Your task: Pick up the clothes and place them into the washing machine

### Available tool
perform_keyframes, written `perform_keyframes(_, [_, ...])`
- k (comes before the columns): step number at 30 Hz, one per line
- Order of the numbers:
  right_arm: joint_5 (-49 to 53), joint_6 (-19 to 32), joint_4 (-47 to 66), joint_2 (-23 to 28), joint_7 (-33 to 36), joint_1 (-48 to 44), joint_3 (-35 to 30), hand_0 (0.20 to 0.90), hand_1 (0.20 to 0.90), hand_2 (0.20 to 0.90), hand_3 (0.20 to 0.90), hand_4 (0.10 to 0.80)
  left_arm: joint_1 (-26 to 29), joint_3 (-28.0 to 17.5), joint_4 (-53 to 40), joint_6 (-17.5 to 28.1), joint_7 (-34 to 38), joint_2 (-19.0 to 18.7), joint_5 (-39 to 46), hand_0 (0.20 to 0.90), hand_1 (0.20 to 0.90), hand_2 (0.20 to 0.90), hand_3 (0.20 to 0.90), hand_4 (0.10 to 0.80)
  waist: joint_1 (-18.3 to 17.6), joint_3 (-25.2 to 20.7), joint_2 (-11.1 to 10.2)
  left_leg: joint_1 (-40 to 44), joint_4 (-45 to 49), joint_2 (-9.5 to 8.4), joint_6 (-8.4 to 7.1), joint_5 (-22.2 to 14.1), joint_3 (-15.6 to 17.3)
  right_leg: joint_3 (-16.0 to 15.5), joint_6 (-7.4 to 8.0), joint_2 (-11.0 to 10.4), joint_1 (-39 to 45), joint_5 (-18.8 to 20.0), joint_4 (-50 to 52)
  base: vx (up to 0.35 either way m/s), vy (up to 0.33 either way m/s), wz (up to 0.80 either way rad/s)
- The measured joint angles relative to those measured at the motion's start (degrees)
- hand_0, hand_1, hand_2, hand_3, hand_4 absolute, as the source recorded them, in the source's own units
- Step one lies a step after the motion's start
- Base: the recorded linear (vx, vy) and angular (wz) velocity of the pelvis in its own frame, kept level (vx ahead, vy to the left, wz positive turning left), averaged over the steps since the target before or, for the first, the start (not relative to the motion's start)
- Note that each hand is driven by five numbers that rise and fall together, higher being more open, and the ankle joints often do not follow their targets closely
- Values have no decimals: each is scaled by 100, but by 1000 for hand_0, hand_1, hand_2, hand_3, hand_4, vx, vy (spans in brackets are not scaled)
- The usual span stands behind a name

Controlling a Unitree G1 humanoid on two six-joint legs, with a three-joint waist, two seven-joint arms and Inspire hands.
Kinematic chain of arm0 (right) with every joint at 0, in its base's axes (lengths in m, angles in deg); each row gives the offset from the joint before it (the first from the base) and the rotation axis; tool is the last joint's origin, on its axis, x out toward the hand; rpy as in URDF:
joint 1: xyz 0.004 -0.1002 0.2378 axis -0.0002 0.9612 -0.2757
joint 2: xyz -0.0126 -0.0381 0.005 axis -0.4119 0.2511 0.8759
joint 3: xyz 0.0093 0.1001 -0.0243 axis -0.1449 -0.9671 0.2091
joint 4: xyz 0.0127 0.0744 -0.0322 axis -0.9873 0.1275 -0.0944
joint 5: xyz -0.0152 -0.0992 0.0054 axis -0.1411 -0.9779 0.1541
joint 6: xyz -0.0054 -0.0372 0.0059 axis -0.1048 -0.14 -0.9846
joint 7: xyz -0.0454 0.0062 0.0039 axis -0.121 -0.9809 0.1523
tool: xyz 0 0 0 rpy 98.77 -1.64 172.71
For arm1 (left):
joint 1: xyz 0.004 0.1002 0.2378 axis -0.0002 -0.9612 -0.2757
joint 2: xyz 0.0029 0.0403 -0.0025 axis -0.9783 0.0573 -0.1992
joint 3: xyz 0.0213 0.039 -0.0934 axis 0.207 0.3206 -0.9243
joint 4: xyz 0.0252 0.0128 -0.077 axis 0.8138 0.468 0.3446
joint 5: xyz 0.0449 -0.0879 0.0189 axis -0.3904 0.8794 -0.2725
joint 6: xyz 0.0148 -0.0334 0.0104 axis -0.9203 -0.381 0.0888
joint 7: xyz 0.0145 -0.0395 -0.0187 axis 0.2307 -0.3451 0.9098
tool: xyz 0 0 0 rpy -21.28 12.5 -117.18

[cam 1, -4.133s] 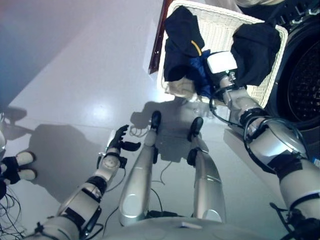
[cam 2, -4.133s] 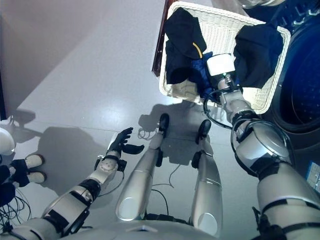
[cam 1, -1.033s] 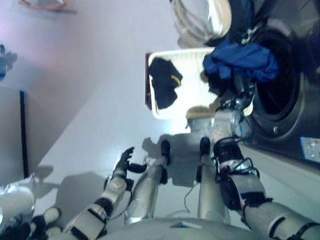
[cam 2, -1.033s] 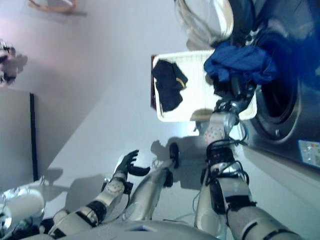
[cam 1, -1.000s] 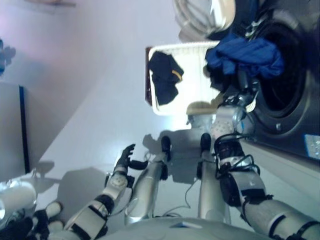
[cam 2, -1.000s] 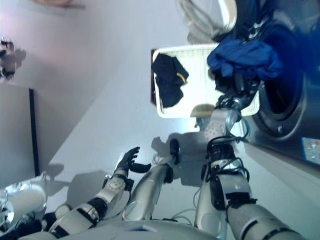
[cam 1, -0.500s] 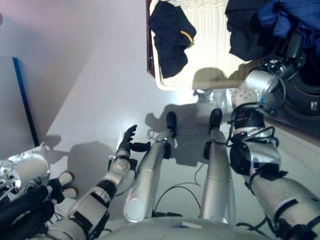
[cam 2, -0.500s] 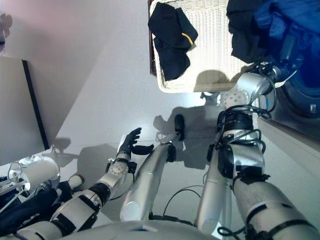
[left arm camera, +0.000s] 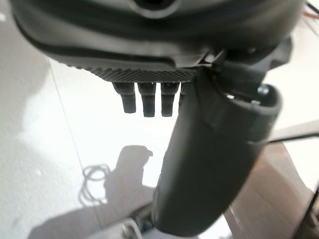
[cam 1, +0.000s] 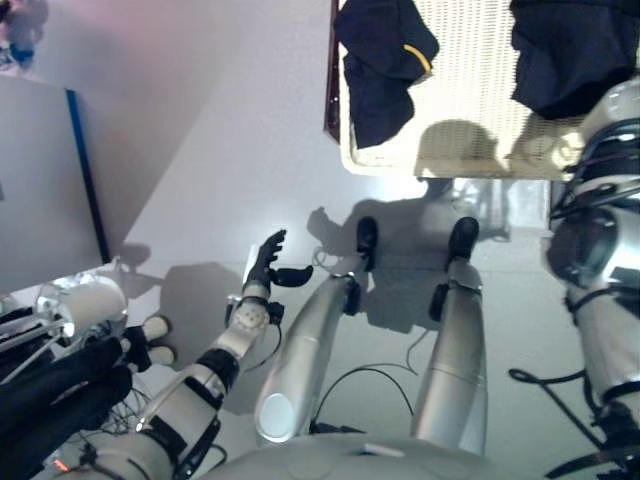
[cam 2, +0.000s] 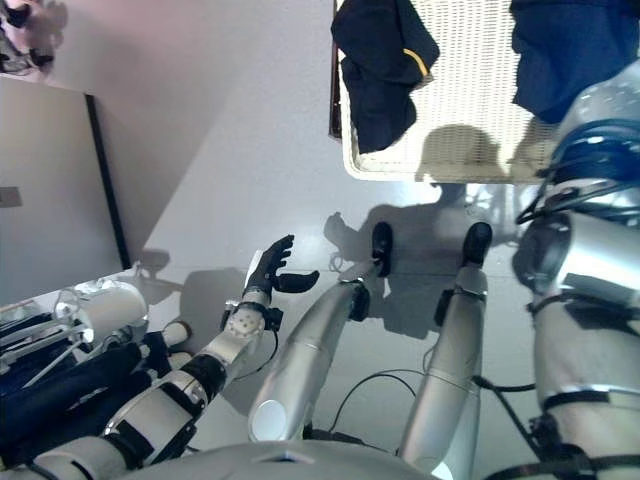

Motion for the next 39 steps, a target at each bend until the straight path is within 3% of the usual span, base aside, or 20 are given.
perform_keyframes(6, [-329,-239,-351,825,265,-516,507,300,300,300,300,400,-91,-17,-65,20,69,-14,-4,900,900,900,900,800,31,-119,163,-105,3,-78,21,20,20,97,34,-67,-179,-47,137,46,-25,4])
perform_keyframes(10, [-907,-352,-388,1063,436,-674,965,300,300,300,300,400,-171,-61,-275,52,87,-28,-5,900,900,900,900,800,18,-144,192,-310,34,-93,23,33,74,155,35,-71,-432,-45,220,28,-17,2])
perform_keyframes(11, [-1056,-347,-390,1090,476,-711,1048,519,519,519,519,546,-172,-60,-284,81,87,-25,-6,900,900,900,900,800,6,-144,192,-354,35,-96,39,45,75,159,35,-73,-478,-46,224,50,-19,5])
perform_keyframes(12, [-1170,-371,-393,1109,525,-735,1159,636,636,636,636,624,-179,-59,-283,100,86,-24,-7,900,900,900,900,800,-24,-143,192,-391,46,-98,40,48,76,162,35,-73,-513,-43,225,27,-14,4])
perform_keyframes(13, [-1406,-491,-477,1173,619,-738,1381,900,900,900,900,800,-187,-60,-281,116,86,-25,-9,900,900,900,900,800,-50,-143,191,-418,63,-101,48,52,77,168,43,-72,-534,-37,224,0,0,0])
perform_keyframes(18, [-3613,-2019,-1504,1451,1251,-1253,3220,900,900,900,900,800,-205,-69,-278,116,203,-29,-35,900,900,900,900,800,-158,-139,182,-426,147,-94,104,1,173,269,97,-41,-535,2,193,3,-21,-9])
perform_keyframes(20, [-4622,-2457,-1388,1413,1427,-1259,3535,900,900,900,900,800,-206,-118,-297,124,313,-28,-62,900,900,900,900,800,-276,-138,177,-439,149,-75,110,-9,198,284,114,-20,-533,23,141,29,-17,-10])
perform_keyframes(22, [-5014,-2558,-1342,1404,1525,-1258,3582,900,900,900,900,800,-206,-136,-346,129,396,-29,-62,900,900,900,900,800,-302,-137,162,-452,148,-28,102,-16,202,278,110,26,-508,75,51,-21,-11,-11])
perform_keyframes(27, [-4784,-2608,-1450,1171,1479,-1186,3495,900,900,900,900,800,-205,-132,-396,125,455,-30,-55,900,900,900,900,800,-391,-131,51,-456,244,60,87,-117,198,235,112,100,-443,100,-12,-16,-4,-8])
perform_keyframes(31, [-4253,-2565,-1406,902,1273,-1030,3047,900,900,900,900,800,-207,-132,-261,125,458,-30,-53,900,900,900,900,800,-495,-133,-110,-448,313,82,55,-181,148,240,92,153,-376,109,-67,20,12,-9])
perform_keyframes(37, [-2098,-1700,-1160,75,576,-261,1540,900,900,900,900,800,-195,-137,158,100,404,-22,10,900,900,900,900,800,-604,-147,-286,-53,197,75,49,-196,79,208,89,164,49,116,-254,19,12,-5])
perform_keyframes(39, [-1434,-1542,-1156,-255,356,89,1304,900,900,900,900,800,-210,-142,207,59,328,-29,84,900,900,900,900,800,-580,-147,-292,178,90,68,48,-195,78,204,88,161,270,116,-352,14,4,-8])
